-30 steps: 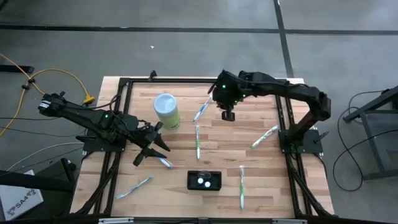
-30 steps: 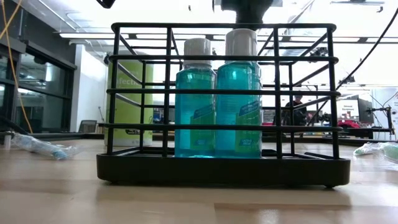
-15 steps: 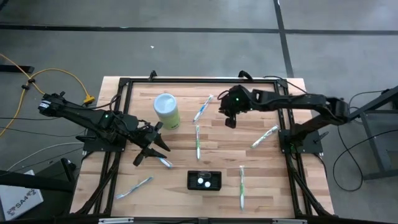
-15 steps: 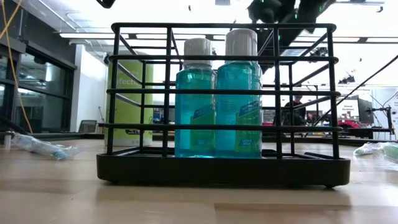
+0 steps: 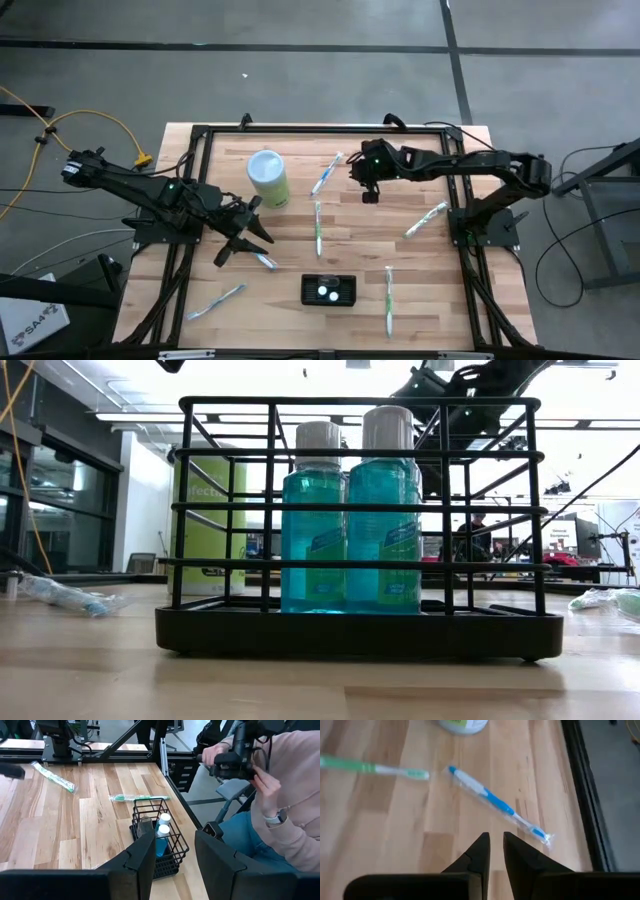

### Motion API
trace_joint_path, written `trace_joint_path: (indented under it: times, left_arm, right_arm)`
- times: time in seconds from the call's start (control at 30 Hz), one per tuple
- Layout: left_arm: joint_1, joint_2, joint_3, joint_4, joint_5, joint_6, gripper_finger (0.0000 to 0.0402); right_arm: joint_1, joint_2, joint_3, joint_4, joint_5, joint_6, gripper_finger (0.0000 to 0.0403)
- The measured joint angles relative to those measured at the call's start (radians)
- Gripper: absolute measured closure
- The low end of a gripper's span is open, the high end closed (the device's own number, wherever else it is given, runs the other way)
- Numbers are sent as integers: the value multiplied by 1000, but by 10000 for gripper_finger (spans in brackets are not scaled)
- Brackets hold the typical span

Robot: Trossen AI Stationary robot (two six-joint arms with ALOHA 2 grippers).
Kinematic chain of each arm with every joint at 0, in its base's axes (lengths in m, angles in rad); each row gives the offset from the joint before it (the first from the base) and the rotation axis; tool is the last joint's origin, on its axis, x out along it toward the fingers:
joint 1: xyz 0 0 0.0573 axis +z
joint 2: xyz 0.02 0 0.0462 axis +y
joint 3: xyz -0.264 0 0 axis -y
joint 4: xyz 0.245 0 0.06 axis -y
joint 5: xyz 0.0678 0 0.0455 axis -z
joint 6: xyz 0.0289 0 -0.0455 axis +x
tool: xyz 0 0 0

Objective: Pick & Place toothbrushing station
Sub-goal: Put the top blue toothbrush into the mesh organizer

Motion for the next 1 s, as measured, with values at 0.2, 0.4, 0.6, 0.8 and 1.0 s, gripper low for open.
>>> trace_joint_path:
  times: [0.2,0.4,0.6,0.8,1.0]
  left_arm:
    - [0,0,0,0,0,0,269]
    - [0,0,0,0,0,0,269]
    - [0,0,0,0,0,0,269]
    - [0,0,0,0,0,0,269]
    - [0,0,0,0,0,0,269]
  right_arm:
    - [-38,29,0,21,-71,-211,357]
    - [-77,29,24,25,-138,-206,357]
    - [-84,105,172,-135,-150,-209,357]
    - [-90,265,352,-275,-189,-259,357]
    - [-96,325,439,-295,-187,-294,357]
